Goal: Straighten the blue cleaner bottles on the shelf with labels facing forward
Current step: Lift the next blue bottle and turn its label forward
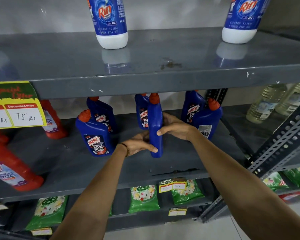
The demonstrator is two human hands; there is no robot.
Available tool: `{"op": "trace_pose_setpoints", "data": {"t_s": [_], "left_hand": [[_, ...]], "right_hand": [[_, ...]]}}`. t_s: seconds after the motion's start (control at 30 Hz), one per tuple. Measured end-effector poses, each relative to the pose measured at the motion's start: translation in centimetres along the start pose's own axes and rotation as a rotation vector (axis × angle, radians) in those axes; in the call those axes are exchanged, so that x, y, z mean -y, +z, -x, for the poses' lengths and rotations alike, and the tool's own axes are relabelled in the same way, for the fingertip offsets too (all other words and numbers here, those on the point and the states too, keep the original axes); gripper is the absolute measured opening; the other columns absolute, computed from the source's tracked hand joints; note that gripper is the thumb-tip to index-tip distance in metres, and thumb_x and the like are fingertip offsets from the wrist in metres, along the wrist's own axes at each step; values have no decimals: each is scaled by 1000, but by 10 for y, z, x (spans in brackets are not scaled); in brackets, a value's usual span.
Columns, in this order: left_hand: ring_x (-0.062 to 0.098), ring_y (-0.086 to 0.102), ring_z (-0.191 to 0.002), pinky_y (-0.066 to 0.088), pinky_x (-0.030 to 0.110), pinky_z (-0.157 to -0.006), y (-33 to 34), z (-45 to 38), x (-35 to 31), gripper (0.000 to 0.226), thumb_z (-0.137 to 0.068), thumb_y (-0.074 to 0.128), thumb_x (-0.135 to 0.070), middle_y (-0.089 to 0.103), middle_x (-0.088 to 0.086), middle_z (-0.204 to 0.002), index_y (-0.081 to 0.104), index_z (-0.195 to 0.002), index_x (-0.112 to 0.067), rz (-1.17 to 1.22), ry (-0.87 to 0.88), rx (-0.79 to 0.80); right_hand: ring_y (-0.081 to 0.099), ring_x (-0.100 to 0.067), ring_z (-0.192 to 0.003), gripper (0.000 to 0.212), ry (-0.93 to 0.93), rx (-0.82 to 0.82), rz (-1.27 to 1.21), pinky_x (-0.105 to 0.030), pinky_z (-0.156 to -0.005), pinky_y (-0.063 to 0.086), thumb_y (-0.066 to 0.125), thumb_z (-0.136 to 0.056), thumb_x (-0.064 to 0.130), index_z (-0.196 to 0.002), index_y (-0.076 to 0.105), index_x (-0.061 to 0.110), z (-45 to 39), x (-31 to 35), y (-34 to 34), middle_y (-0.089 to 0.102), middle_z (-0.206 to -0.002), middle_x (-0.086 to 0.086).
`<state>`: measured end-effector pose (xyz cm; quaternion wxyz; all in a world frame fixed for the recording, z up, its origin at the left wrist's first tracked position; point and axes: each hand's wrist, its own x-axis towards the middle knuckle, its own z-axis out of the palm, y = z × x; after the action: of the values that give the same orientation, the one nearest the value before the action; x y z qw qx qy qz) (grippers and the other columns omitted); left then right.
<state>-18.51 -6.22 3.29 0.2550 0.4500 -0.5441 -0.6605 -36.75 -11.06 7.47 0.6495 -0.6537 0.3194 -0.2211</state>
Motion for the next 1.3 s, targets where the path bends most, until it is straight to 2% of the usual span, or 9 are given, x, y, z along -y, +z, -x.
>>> {"op": "trace_pose_setpoints", "data": {"t_s": [0.13,0.27,0.37,0.43,0.53,0.63,0.77,1.03,1.3], "left_hand": [[21,59,-111,48,36,-97,11,-7,2,58,-64,78,-1,64,3,-113,56,-114,-22,-46,58,-159],[21,63,-101,53,29,-83,19,-15,5,61,-57,84,-11,67,5,-107,56,-111,-14,-69,109,-447],[19,62,-94,53,29,-76,24,-22,9,73,-47,89,-18,64,2,-105,50,-108,-14,-114,119,-720],[17,59,-93,50,26,-72,25,-23,13,81,-41,90,-26,59,0,-106,46,-108,-14,-154,112,-823],[19,59,-97,50,31,-79,17,-22,18,81,-42,91,-28,61,3,-110,48,-109,-13,-198,124,-829],[19,62,-95,50,25,-76,5,-17,20,65,-50,89,-21,67,7,-107,57,-106,-14,-251,144,-776],[29,62,-100,53,45,-89,-2,-15,21,61,-53,87,-12,66,16,-109,58,-107,-6,-270,130,-791],[26,61,-102,52,44,-91,4,-19,25,72,-49,89,-16,64,14,-113,57,-112,-7,-299,65,-842],[28,59,-103,51,45,-91,11,-22,27,69,-50,88,-16,61,14,-114,54,-110,-6,-348,11,-891]], "right_hand": [[59,-21,-114,65,-3,36,-79,-34,-96,50,65,-71,-2,-129,48,22,-4,-2,-3,59,-124,-7],[60,-20,-113,52,26,-37,-47,-28,-88,53,68,-76,2,-122,54,22,-6,-6,-2,63,-121,-4],[59,-23,-115,54,6,-163,60,-34,-94,51,73,-74,8,-123,54,16,-8,-8,2,63,-122,-9],[59,-25,-115,57,-27,-204,53,-38,-97,49,73,-74,6,-127,52,12,-9,-9,4,62,-124,-13],[58,-26,-116,57,-69,-204,-2,-37,-96,50,68,-76,0,-130,51,11,-11,-10,4,60,-126,-16],[57,-23,-118,58,-75,-165,-41,-36,-98,50,64,-80,-2,-134,47,15,-12,-14,0,59,-129,-13],[58,-15,-116,60,-43,-156,-108,-26,-91,53,59,-83,-4,-137,42,17,-12,-24,-1,58,-128,-8],[56,-10,-113,59,10,-132,-108,-23,-86,54,52,-86,-7,-138,39,19,-17,-27,0,57,-126,-3],[56,-9,-115,59,68,-157,-59,-23,-87,52,53,-86,-5,-136,42,23,-19,-31,-2,60,-121,5]]}}
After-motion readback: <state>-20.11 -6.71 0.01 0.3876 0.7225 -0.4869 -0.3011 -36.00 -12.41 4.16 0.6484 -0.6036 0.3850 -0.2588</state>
